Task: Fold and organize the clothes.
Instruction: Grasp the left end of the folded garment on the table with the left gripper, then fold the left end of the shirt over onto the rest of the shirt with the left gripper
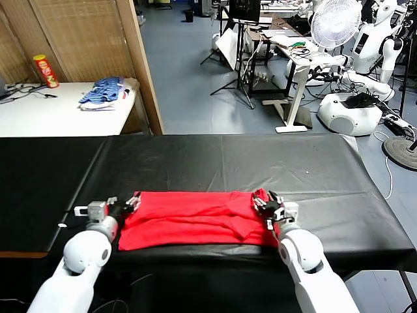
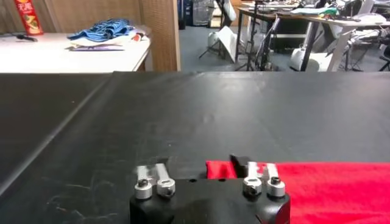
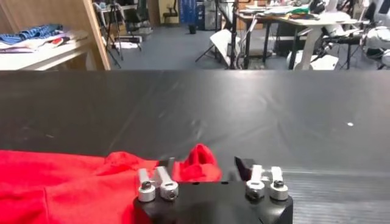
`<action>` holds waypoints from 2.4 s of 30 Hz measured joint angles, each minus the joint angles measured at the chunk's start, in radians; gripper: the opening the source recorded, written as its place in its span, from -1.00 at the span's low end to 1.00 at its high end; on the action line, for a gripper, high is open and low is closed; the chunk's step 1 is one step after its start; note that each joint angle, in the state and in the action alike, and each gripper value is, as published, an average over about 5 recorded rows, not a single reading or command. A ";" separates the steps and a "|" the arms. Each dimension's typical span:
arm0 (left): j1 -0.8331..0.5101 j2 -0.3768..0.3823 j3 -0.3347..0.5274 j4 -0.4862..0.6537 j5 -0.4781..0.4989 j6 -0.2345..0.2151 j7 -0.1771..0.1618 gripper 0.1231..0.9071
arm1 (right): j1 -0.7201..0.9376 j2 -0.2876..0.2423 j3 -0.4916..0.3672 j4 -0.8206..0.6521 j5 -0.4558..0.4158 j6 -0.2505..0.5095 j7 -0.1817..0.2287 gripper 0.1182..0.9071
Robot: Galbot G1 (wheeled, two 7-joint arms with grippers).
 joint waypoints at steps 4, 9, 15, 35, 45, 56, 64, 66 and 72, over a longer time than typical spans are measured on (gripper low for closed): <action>0.038 -0.003 -0.026 -0.041 -0.056 0.015 -0.006 0.72 | -0.021 -0.007 0.012 0.049 0.017 -0.005 0.002 0.72; 0.119 -0.024 -0.048 -0.108 -0.072 0.010 -0.006 0.72 | -0.039 -0.011 0.023 0.096 0.028 -0.006 0.001 0.72; 0.195 -0.053 -0.052 -0.131 -0.040 -0.010 -0.001 0.72 | -0.041 -0.014 0.027 0.117 0.033 -0.006 0.001 0.72; 0.236 -0.076 -0.047 -0.143 0.136 -0.034 0.032 -0.91 | -0.046 -0.003 0.044 0.144 0.022 -0.002 -0.002 0.72; 0.236 0.066 -0.110 -0.096 0.327 -0.079 0.076 -0.91 | -0.070 -0.002 0.067 0.174 0.018 -0.007 0.001 0.72; 0.214 0.189 -0.111 -0.143 0.259 0.007 0.009 -0.91 | -0.104 0.015 0.072 0.193 -0.029 -0.004 -0.001 0.72; 0.136 0.077 0.038 -0.270 -0.040 0.116 -0.110 -0.91 | -0.135 0.020 0.097 0.206 -0.048 -0.005 -0.001 0.72; 0.108 0.049 0.076 -0.283 -0.106 0.124 -0.131 -0.91 | -0.140 0.021 0.103 0.209 -0.051 -0.005 0.000 0.72; 0.038 -0.028 0.162 -0.289 -0.182 0.135 -0.157 -0.91 | -0.149 0.027 0.106 0.214 -0.060 -0.007 0.000 0.72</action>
